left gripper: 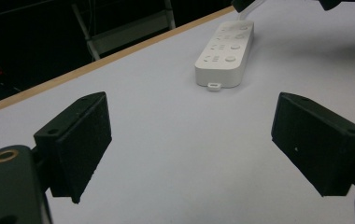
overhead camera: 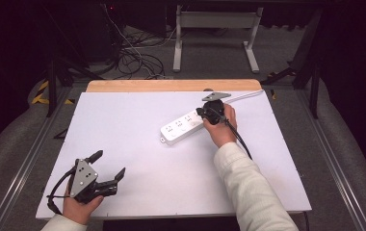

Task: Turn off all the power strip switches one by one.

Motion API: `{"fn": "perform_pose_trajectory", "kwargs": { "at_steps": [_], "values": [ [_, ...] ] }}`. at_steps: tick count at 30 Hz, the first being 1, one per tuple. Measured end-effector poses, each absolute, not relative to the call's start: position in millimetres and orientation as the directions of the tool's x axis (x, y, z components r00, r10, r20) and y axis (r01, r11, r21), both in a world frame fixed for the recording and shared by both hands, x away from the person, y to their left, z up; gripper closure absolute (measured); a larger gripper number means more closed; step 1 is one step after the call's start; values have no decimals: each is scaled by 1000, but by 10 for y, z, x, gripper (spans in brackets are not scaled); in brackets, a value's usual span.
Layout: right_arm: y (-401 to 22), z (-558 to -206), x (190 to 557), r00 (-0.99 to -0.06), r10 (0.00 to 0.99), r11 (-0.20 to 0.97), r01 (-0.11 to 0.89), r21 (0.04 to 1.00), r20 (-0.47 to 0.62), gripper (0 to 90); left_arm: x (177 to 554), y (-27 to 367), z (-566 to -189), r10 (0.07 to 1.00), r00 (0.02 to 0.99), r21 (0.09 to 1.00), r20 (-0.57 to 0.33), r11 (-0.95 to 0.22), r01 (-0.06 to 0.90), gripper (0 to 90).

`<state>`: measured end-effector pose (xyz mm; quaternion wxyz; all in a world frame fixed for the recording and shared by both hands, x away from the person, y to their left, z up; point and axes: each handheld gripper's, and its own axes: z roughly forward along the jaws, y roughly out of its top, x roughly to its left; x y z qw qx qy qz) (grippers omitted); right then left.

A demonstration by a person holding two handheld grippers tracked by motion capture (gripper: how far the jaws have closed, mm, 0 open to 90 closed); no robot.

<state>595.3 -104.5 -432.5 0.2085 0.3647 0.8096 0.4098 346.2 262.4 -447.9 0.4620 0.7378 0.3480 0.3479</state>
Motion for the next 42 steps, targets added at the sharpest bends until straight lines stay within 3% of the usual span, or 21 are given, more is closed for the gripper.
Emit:
{"fn": "perform_pose_trajectory", "kwargs": {
  "at_steps": [13,19,24,33,42],
  "values": [
    [-1155,-4093,5800,-674,738,389,392,834,-27,900,3454,2628,-4477,834,517,922,194,-334,193,129],
    [-1231,-4002,5719,-691,722,387,360,849,-36,836,3450,2623,-4477,836,515,924,188,-328,195,129],
    [-1312,-3897,5602,-714,700,354,334,874,-10,748,3450,2624,-4477,837,514,924,187,-327,196,129],
    [-1530,-3758,5255,-755,656,323,293,900,11,459,3444,2618,-4474,838,512,923,192,-331,196,129],
    [-1815,-3724,4930,-760,643,225,301,927,90,300,3445,2616,-4474,839,509,922,192,-331,198,128]
  ]
}}
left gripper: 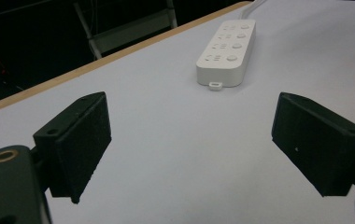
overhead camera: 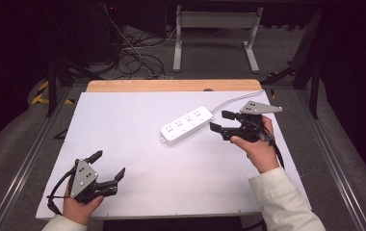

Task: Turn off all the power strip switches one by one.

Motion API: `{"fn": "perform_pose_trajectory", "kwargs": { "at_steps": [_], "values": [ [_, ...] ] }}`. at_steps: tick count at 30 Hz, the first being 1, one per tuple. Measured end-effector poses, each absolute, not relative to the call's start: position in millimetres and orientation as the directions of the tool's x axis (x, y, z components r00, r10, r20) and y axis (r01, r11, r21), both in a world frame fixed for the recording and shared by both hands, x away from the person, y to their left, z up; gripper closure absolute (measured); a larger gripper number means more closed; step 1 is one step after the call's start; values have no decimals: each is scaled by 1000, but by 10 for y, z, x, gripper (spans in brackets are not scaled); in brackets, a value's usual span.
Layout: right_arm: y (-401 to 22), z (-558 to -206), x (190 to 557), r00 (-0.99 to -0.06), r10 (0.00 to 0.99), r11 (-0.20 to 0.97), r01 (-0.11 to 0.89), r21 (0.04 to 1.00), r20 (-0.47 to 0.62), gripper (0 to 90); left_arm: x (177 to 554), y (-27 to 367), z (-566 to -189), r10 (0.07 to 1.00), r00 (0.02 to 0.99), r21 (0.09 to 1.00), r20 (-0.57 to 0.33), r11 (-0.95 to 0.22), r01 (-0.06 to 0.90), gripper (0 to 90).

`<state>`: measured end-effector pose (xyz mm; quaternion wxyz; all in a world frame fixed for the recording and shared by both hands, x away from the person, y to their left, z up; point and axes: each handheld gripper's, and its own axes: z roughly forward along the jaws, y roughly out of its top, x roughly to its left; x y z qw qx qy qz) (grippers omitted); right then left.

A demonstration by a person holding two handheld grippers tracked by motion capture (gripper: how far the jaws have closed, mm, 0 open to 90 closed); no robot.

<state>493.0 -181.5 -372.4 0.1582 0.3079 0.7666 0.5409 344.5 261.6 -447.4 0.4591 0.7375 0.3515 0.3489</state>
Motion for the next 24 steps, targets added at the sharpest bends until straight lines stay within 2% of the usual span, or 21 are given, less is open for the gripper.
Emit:
{"fn": "perform_pose_trajectory", "kwargs": {
  "at_steps": [12,24],
  "values": [
    [-2106,-3936,4594,-766,637,220,289,932,88,151,3436,2614,-4470,838,514,925,183,-323,197,123],
    [-2257,-4258,4381,-800,593,242,280,929,87,101,3434,2609,-4461,828,530,919,183,-336,207,121]
  ]
}}
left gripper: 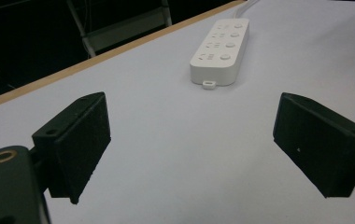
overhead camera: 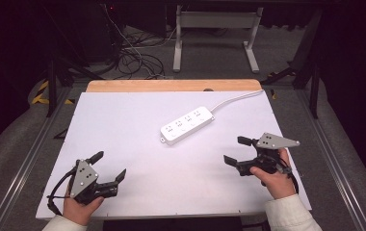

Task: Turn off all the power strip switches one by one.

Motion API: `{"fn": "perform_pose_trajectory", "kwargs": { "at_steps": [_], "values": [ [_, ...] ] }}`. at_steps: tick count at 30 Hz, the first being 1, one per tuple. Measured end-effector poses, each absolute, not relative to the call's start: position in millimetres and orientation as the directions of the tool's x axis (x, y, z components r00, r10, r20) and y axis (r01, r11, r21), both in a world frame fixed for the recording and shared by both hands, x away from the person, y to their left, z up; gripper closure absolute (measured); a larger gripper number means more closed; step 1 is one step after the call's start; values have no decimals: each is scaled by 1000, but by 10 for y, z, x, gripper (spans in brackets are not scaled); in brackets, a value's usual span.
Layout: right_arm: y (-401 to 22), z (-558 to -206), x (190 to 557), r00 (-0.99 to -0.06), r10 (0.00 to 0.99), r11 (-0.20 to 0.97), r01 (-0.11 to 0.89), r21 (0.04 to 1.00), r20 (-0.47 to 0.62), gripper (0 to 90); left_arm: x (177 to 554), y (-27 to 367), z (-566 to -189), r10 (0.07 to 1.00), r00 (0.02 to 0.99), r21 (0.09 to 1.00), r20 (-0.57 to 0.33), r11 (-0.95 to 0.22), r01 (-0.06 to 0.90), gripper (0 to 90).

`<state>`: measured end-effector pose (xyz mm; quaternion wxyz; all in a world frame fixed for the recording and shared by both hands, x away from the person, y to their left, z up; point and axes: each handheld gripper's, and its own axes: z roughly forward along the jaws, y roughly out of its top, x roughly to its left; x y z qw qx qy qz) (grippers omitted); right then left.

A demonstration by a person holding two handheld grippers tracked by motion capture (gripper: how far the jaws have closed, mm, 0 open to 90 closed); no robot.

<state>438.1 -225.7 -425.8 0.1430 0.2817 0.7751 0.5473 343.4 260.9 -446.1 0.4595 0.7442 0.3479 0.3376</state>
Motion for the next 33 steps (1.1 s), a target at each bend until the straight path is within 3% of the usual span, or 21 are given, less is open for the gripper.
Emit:
{"fn": "perform_pose_trajectory", "kwargs": {
  "at_steps": [21,30,33],
  "values": [
    [-2352,-4851,4149,-762,644,320,352,880,70,95,3479,2608,-4522,829,532,916,172,-334,224,105],
    [-2396,-4838,4178,-729,684,334,330,883,14,75,3534,2636,-4579,831,521,903,195,-359,235,107],
    [-2408,-4803,4176,-698,716,331,309,892,-24,95,3542,2650,-4579,829,538,912,154,-328,245,111]
  ]
}}
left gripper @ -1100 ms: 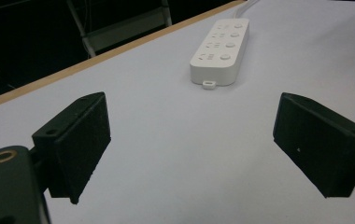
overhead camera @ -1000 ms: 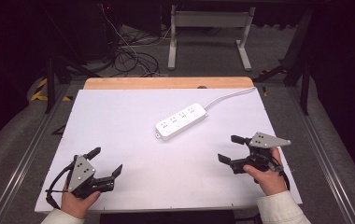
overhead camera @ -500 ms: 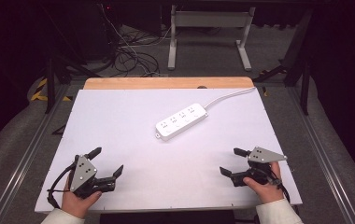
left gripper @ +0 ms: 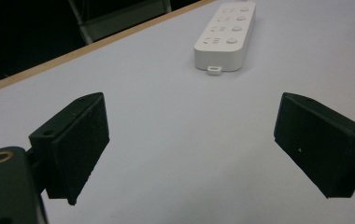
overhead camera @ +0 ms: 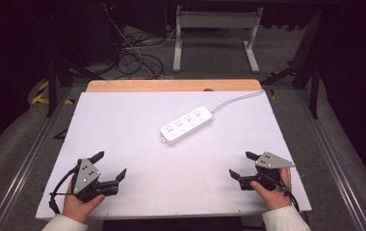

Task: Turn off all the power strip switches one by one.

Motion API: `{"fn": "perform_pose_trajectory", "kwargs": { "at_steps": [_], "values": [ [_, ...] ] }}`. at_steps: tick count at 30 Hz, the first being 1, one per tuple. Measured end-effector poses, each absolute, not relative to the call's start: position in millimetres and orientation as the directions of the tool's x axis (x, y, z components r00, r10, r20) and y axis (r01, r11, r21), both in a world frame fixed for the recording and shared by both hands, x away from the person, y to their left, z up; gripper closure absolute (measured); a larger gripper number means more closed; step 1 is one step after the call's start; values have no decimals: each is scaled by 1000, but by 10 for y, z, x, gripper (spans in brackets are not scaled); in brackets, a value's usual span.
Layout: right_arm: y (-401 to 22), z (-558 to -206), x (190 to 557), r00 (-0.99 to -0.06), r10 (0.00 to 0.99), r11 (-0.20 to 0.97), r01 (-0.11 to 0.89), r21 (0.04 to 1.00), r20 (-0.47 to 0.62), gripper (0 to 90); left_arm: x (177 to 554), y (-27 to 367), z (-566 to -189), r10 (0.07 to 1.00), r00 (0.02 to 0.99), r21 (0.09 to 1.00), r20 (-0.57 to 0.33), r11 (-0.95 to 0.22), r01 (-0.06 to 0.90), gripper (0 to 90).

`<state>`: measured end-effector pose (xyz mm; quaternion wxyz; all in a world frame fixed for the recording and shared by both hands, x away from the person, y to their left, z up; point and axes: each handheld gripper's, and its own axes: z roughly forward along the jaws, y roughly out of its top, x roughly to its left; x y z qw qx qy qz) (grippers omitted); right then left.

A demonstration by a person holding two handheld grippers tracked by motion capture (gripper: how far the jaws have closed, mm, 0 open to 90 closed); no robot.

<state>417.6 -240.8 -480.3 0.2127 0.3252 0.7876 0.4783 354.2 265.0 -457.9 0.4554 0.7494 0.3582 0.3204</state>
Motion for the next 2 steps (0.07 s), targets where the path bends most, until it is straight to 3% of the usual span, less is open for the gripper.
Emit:
{"fn": "perform_pose_trajectory", "kwargs": {
  "at_steps": [2],
  "values": [
    [-2416,-4789,4174,-700,713,320,306,896,-16,91,3543,2649,-4580,829,536,910,158,-333,246,110]
  ]
}}
